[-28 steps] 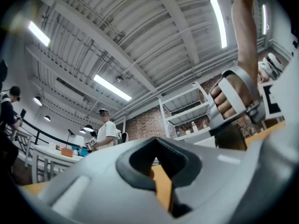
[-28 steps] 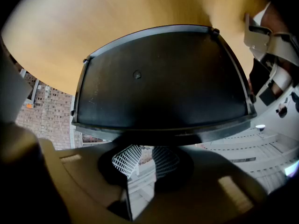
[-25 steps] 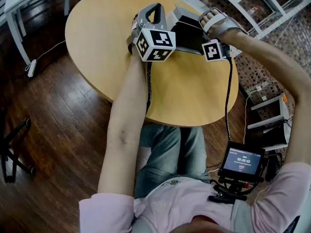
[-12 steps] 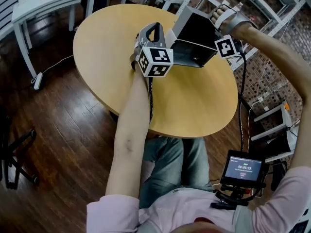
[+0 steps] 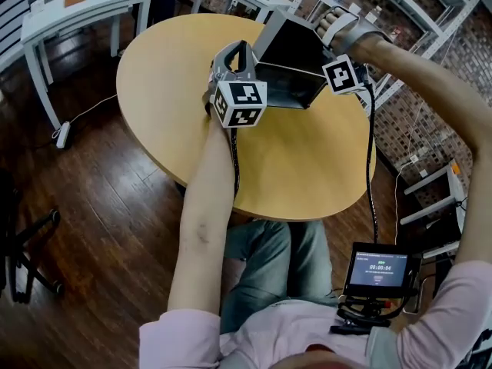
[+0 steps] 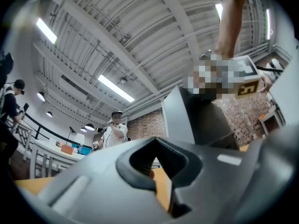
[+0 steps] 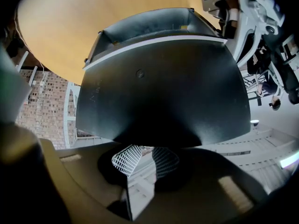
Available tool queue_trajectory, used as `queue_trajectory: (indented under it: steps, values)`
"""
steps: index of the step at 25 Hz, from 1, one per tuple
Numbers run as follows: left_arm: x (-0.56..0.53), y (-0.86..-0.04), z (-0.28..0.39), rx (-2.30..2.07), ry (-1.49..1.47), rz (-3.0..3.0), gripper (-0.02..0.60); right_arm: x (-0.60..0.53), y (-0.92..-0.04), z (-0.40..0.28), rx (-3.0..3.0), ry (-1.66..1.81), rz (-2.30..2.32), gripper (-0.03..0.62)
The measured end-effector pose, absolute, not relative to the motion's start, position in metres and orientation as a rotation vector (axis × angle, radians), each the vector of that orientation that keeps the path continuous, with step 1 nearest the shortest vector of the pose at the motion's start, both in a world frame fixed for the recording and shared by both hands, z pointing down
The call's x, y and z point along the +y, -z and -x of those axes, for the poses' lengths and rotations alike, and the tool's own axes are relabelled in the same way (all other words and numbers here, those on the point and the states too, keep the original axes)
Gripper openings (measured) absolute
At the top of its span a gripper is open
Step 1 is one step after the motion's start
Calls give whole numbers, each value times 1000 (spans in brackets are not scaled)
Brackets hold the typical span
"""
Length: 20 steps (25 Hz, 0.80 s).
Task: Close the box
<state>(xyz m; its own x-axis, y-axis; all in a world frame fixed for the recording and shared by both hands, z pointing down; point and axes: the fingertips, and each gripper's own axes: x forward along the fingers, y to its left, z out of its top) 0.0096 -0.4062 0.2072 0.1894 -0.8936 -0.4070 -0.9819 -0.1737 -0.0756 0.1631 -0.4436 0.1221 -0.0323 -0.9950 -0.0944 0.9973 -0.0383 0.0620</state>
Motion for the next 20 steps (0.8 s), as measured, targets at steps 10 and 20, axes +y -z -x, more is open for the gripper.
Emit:
queue_trajectory:
  steps: [10,20]
  values:
    - [-401,-206,-14,1756,-330,2128,5,-450,-189,-167,-32,1531,-68,139]
    - [-396,-206,1,1768,-341,2103,5,-440,-118,-217,-260,1483,-362,347]
